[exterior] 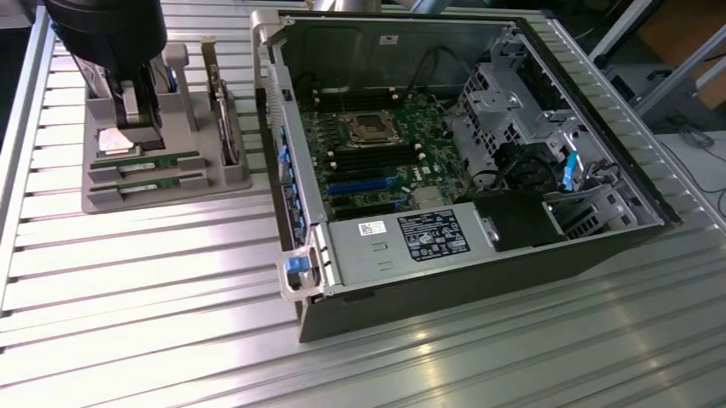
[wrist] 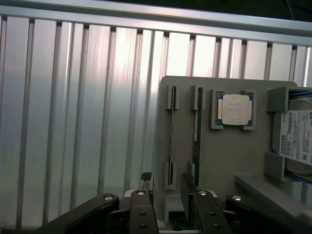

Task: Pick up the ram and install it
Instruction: 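Pick up the ram and move it above insertion slot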

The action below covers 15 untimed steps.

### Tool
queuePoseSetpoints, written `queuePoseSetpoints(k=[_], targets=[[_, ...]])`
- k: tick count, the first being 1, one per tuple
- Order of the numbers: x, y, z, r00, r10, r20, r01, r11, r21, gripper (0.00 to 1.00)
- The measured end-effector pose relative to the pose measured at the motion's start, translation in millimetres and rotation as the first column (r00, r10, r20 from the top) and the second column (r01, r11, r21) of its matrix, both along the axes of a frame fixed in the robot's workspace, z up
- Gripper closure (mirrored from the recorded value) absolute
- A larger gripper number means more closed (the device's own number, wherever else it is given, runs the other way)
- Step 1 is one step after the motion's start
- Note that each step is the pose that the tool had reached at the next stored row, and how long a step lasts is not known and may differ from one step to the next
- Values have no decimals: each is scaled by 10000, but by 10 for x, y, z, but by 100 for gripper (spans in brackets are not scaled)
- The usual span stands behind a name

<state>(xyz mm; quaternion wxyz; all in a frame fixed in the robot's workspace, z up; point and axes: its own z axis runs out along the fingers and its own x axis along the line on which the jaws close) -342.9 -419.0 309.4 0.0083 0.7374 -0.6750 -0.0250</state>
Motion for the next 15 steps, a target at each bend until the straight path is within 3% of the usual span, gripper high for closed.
queuePoseSetpoints(k=[9, 15], targets=[[-3, -42, -108, 10000, 0, 1, 0, 10000, 1, 64], [-6, -48, -196, 10000, 0, 1, 0, 10000, 1, 64]])
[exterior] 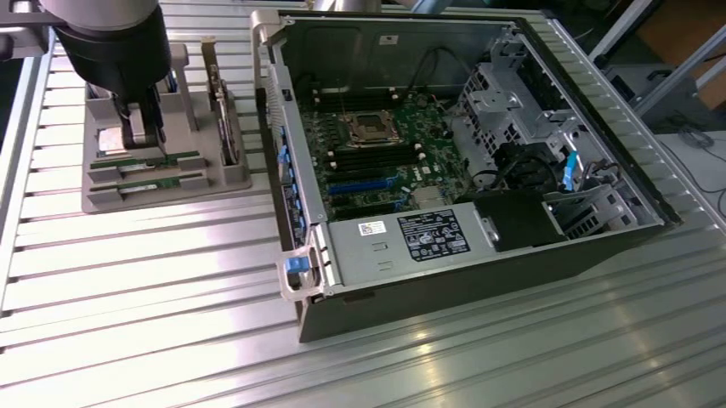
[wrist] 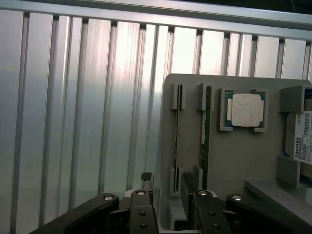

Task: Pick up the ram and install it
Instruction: 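Pick up the ram and move it above insertion slot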

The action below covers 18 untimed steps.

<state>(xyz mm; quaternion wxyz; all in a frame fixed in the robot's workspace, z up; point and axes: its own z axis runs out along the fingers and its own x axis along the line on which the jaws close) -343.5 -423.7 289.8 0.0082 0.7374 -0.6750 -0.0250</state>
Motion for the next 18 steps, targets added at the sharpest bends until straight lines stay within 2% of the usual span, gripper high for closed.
queuePoseSetpoints(k=[18], targets=[[-57, -6, -235, 10000, 0, -1, 0, 10000, 0, 64]])
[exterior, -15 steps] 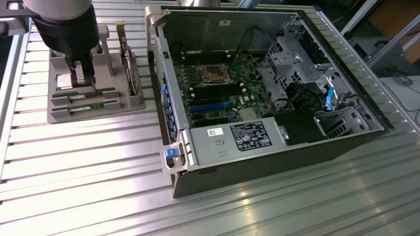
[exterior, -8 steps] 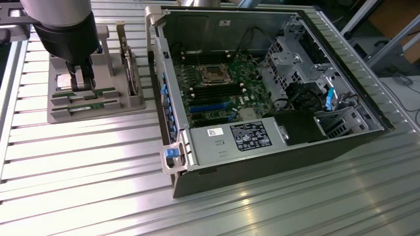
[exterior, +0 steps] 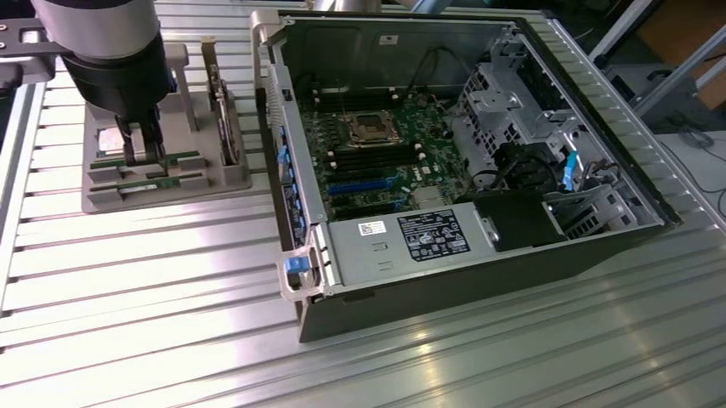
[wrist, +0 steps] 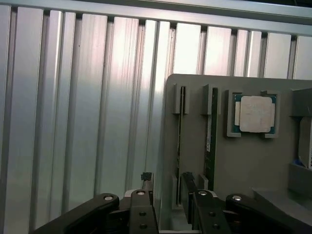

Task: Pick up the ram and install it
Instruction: 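Pick up the ram and move it above insertion slot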

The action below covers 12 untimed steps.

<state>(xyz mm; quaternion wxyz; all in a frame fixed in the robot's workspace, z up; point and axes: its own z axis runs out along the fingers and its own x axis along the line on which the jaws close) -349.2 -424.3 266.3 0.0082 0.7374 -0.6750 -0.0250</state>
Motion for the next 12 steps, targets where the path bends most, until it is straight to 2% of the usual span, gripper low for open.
queuePoseSetpoints(k=[12], targets=[[-36, 35, -129, 10000, 0, 1, 0, 10000, 0, 64]])
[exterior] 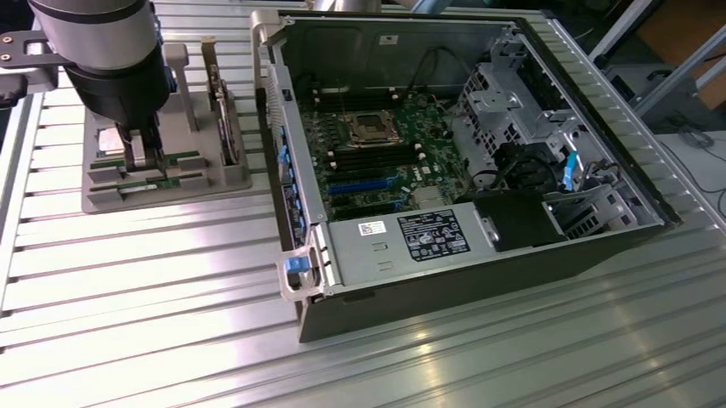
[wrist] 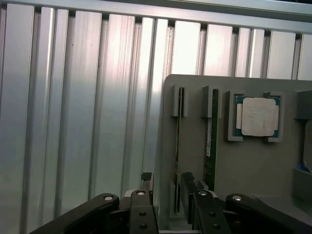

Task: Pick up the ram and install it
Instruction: 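Pick up the ram and move it above insertion slot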

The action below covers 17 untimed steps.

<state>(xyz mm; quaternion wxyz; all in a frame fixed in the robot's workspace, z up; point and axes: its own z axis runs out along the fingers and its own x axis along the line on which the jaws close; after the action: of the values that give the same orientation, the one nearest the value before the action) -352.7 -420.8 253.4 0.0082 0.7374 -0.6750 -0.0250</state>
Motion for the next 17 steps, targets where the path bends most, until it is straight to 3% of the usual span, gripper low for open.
queuePoseSetpoints(k=[6, 10, 17], targets=[[-10, 17, -38, 10000, 0, -1, 0, 10000, -1, 64], [-11, 57, -68, 10000, 0, 3, 0, 10000, 2, 64], [-28, 67, -116, 10000, 0, 0, 0, 10000, 0, 64]])
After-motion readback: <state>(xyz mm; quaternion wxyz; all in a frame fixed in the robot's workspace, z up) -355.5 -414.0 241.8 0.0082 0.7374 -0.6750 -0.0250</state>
